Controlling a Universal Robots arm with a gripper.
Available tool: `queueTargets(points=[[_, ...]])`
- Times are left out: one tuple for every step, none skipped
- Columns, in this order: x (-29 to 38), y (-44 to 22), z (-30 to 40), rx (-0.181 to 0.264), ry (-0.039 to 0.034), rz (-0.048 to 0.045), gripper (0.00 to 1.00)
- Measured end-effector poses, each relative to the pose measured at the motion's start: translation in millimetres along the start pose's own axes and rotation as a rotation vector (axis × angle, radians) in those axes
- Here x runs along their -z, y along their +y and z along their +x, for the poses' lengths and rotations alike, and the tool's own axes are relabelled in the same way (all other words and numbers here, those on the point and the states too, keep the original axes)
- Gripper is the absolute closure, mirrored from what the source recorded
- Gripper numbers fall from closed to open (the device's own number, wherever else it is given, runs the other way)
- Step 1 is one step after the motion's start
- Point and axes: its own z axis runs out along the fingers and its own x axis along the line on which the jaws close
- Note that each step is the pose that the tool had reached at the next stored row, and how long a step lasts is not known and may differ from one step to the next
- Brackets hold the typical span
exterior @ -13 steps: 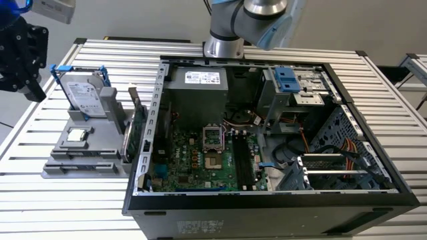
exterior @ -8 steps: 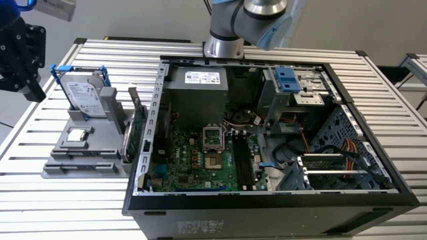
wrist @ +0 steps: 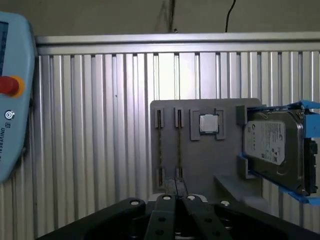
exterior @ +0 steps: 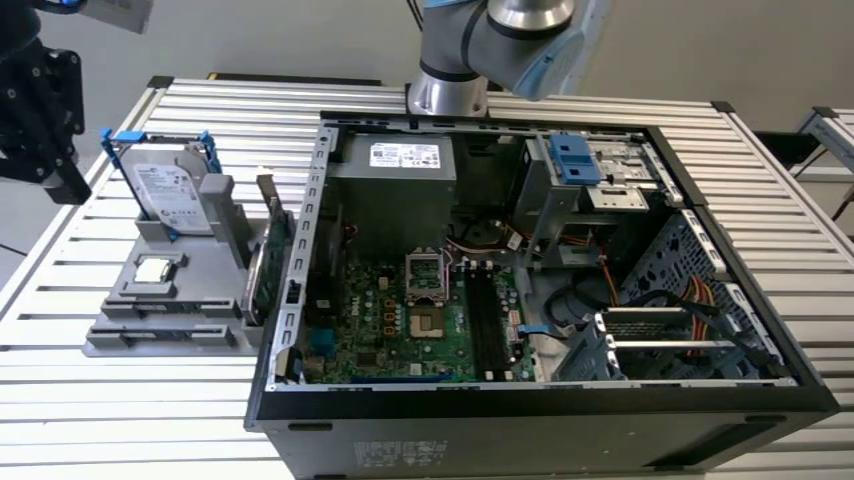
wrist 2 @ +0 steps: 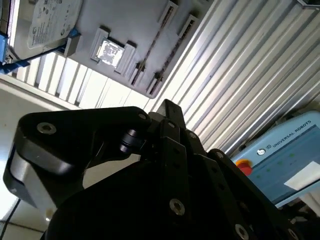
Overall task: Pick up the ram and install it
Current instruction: 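Pick up the ram and move it above insertion slot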
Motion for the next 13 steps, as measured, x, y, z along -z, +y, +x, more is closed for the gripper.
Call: queueTargets(points=[[0.0,0.0,-0.1,0.018,0.0009,-0.0001,1.0],[0.0,0.0,-0.1,0.036,0.0017,-0.0001,1.0],[0.0,0.0,-0.2,0.054,0.0025,-0.0002,1.0],[0.0,0.0,-0.2,0.07,0.0033,-0.0003,1.0],[0.0,0.0,-0.3,0.087,0.0041,-0.0003,1.0],[0.0,0.0,-0.3,0.103,0.0049,-0.0003,1.0],[0.0,0.0,-0.3,0.118,0.0056,-0.0004,1.0],[0.0,0.0,-0.3,0.133,0.0062,-0.0004,1.0],[0.0,0.0,-0.3,0.14,0.0066,-0.0005,1.0],[0.0,0.0,-0.3,0.14,0.0066,-0.0006,1.0],[0.0,0.0,-0.4,0.14,0.0066,-0.0006,1.0],[0.0,0.0,-0.4,0.14,0.0066,-0.0008,1.0],[0.0,0.0,-0.4,0.14,0.0066,-0.0009,1.0]])
